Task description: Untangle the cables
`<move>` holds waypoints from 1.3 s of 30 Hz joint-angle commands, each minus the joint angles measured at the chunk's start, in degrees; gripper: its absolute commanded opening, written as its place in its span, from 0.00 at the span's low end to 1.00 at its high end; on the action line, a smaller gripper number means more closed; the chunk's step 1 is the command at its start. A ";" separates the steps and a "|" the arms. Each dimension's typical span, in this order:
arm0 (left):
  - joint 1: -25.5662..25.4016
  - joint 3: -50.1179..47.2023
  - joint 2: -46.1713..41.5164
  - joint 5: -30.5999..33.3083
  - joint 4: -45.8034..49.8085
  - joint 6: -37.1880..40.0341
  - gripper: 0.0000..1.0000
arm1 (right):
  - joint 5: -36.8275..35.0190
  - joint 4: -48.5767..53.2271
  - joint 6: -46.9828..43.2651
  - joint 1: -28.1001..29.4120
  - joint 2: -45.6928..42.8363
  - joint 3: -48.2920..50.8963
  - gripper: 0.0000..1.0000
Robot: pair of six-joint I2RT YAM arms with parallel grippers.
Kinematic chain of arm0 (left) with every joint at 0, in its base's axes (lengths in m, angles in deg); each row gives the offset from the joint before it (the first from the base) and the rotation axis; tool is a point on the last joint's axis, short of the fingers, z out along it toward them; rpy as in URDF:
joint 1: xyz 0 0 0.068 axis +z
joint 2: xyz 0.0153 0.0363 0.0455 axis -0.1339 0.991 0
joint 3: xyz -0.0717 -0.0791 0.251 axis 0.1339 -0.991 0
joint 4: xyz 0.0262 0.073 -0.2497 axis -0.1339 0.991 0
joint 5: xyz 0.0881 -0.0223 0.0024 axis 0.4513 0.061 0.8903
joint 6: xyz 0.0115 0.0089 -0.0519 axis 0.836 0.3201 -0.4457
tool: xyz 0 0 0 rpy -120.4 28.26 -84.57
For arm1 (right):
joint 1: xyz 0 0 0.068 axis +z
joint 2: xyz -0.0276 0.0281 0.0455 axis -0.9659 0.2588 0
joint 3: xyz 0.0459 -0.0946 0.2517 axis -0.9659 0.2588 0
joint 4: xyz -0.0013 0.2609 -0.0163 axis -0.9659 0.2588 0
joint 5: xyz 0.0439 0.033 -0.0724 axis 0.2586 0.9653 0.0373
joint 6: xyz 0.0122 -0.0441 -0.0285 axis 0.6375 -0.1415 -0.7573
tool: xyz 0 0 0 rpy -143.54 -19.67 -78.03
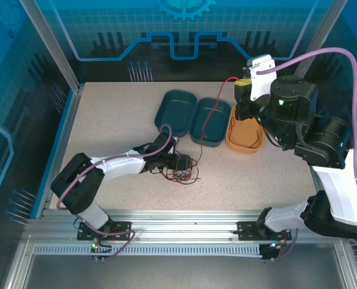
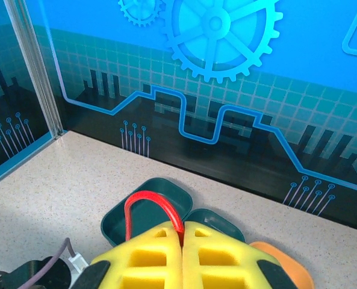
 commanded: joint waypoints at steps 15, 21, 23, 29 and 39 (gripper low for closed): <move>-0.41 2.98 3.48 6.19 7.21 -0.86 0.99 | -3.84 2.41 -3.73 0.72 -0.27 -8.24 0.00; -0.36 4.90 -0.54 2.06 8.66 -0.49 0.99 | -10.18 -0.71 -6.36 0.75 -0.11 -5.83 0.00; -0.34 5.43 -2.64 0.58 9.04 -0.27 0.99 | -12.32 -2.93 -8.17 0.46 -0.24 -4.97 0.00; -0.30 6.21 -9.75 -1.09 10.36 0.31 0.99 | -16.05 -6.80 -13.19 -1.10 0.87 -4.68 0.00; 0.38 5.48 -17.56 2.91 12.57 1.69 0.99 | -13.39 -4.44 -14.34 -11.36 6.01 -9.55 0.00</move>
